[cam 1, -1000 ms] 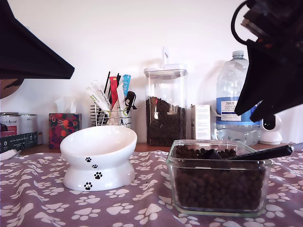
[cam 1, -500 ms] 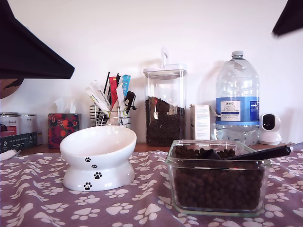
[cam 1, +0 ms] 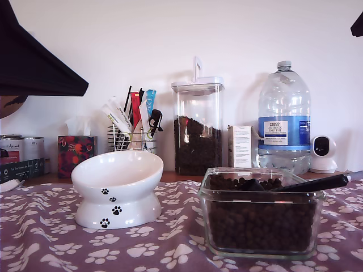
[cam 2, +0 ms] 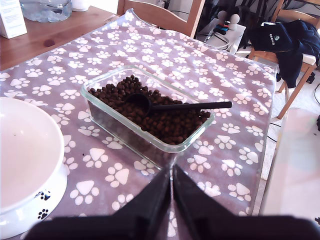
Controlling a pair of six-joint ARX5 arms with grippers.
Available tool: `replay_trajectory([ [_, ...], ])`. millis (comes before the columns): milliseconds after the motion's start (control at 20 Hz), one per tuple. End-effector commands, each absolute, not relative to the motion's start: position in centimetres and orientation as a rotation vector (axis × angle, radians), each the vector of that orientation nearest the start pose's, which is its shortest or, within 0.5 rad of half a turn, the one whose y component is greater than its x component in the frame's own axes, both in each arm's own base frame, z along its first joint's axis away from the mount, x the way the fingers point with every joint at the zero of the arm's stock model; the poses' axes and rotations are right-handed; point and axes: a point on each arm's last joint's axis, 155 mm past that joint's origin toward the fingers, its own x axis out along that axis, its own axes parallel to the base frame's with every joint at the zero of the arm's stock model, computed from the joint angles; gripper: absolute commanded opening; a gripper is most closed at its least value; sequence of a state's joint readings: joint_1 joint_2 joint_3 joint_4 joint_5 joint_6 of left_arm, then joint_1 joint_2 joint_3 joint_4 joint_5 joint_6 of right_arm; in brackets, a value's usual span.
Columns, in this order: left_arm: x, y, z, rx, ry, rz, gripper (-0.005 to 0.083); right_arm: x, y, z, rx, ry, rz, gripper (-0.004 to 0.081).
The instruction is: Measure one spoon of cat food and pour it into the food bowl
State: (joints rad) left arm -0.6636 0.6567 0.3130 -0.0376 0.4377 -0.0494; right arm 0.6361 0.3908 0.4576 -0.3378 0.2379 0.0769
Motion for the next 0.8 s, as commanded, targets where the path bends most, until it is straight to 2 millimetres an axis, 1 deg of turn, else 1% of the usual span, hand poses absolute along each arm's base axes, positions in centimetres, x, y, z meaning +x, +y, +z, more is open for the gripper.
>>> replay_trajectory([
  [0,17.2,-23.4,15.1,0.000,0.423,-1.078,-0.0019,22.6,11.9,19.5,-0.074,0.302,0.392,-0.0012],
  [50,17.2,-23.4,15.1,0.001,0.422,-1.077,-0.0019,22.2,12.2,18.5,-0.096,0.332,0.408,-0.0012],
  [200,17.4,-23.3,15.1,0.008,0.419,-1.069,-0.0019,21.2,13.6,17.3,-0.142,0.357,0.456,-0.0012],
  [300,17.6,-23.2,15.1,0.011,0.416,-1.055,-0.0019,20.2,14.1,15.5,-0.201,0.423,0.483,-0.0012],
  [400,17.7,-23.2,15.1,0.012,0.416,-1.049,-0.0019,19.2,15.4,14.4,-0.243,0.461,0.549,0.0006],
  [500,17.7,-23.2,15.1,0.012,0.415,-1.049,-0.0019,18.4,16.5,13.4,-0.267,0.498,0.592,0.0093],
  [550,17.7,-23.2,15.1,0.012,0.415,-1.049,-0.0019,18.2,17.0,13.0,-0.281,0.507,0.608,0.0172],
  [600,17.7,-23.2,15.1,0.012,0.416,-1.049,-0.0019,18.0,17.3,12.5,-0.299,0.522,0.619,0.0228],
  [650,17.7,-23.2,15.1,0.012,0.415,-1.049,-0.0019,18.0,17.6,12.1,-0.313,0.537,0.624,0.0251],
  [750,17.7,-23.2,15.1,0.012,0.416,-1.049,-0.0019,17.8,17.8,10.9,-0.352,0.578,0.627,0.0254],
])
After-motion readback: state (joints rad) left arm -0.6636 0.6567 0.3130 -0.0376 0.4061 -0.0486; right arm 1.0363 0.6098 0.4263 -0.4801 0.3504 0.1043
